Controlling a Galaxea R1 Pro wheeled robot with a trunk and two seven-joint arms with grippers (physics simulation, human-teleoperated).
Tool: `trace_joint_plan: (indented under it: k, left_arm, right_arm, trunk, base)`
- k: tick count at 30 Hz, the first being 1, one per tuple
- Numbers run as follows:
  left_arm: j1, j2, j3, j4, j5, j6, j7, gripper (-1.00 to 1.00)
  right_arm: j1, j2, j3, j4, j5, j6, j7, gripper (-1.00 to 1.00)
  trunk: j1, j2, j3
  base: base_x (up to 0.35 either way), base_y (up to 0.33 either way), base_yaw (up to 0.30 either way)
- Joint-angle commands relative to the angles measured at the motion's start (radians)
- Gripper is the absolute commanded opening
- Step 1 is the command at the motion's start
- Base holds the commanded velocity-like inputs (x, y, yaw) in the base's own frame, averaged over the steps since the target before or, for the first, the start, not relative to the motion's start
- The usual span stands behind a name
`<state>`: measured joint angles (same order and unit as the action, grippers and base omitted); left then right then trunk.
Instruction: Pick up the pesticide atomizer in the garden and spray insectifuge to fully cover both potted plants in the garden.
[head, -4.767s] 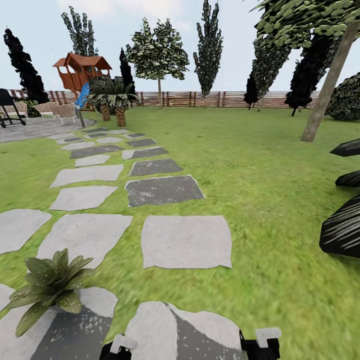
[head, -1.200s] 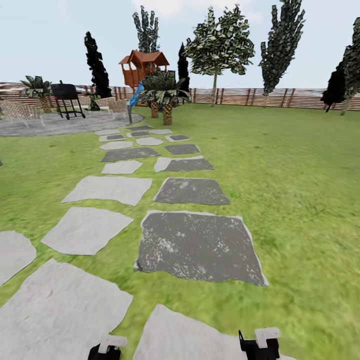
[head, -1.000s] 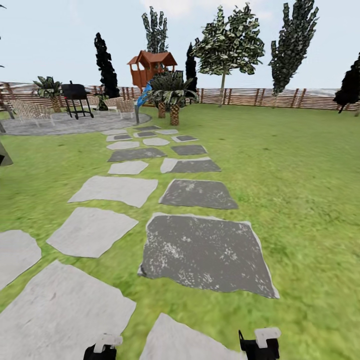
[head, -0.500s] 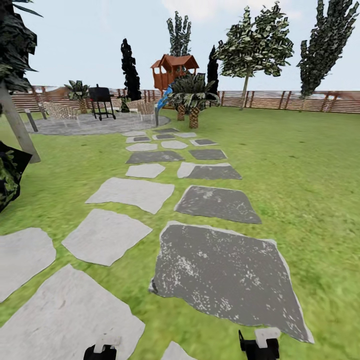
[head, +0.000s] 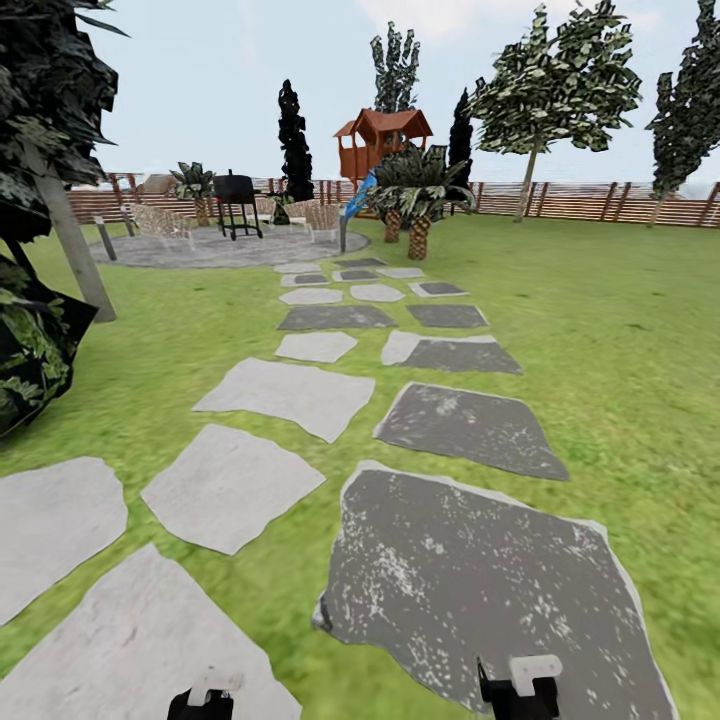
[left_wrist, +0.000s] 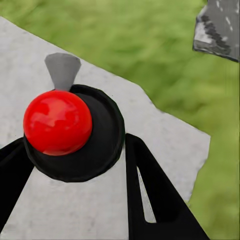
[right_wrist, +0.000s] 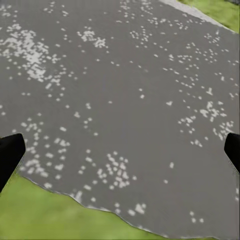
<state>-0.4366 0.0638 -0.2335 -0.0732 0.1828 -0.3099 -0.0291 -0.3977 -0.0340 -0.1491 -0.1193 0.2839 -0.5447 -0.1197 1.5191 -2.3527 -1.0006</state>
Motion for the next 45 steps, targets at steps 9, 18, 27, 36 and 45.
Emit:
trace_joint_plan:
  k: [9, 18, 27, 36, 45]
  left_arm:
    - [-0.001, 0.0, -0.007, 0.001, 0.01, -0.003, -0.003, -1.0]
    - [-0.001, -0.001, -0.007, 0.001, 0.01, -0.003, -0.003, -1.0]
    - [-0.001, -0.001, -0.008, 0.001, 0.01, -0.003, -0.003, -1.0]
    - [-0.001, -0.002, -0.009, 0.0, 0.01, -0.003, -0.005, -1.0]
    - [-0.001, -0.008, -0.009, 0.001, 0.006, -0.003, -0.005, -1.0]
  right_arm:
    - [-0.001, -0.007, -0.006, 0.002, 0.014, -0.002, -0.002, 1.0]
    - [0.0, 0.012, -0.004, 0.093, 0.012, 0.002, 0.0, 1.0]
    - [0.001, 0.016, -0.005, 0.095, 0.012, 0.002, -0.001, 1.0]
    - [0.002, 0.016, -0.004, 0.095, 0.012, 0.002, -0.001, 1.0]
    - [0.002, 0.016, -0.005, 0.095, 0.012, 0.002, -0.001, 1.0]
  trunk:
    - [0.0, 0.0, -0.001]
    - [0.0, 0.0, -0.001]
    - [0.0, 0.0, -0.001]
    - [0.0, 0.0, -0.001]
    - [0.0, 0.0, -0.001]
  base:
    - [0.338, 0.0, 0.0]
    - [0.338, 0.0, 0.0]
    - [0.338, 0.0, 0.0]
    - [0.338, 0.0, 0.0]
    - [0.338, 0.0, 0.0]
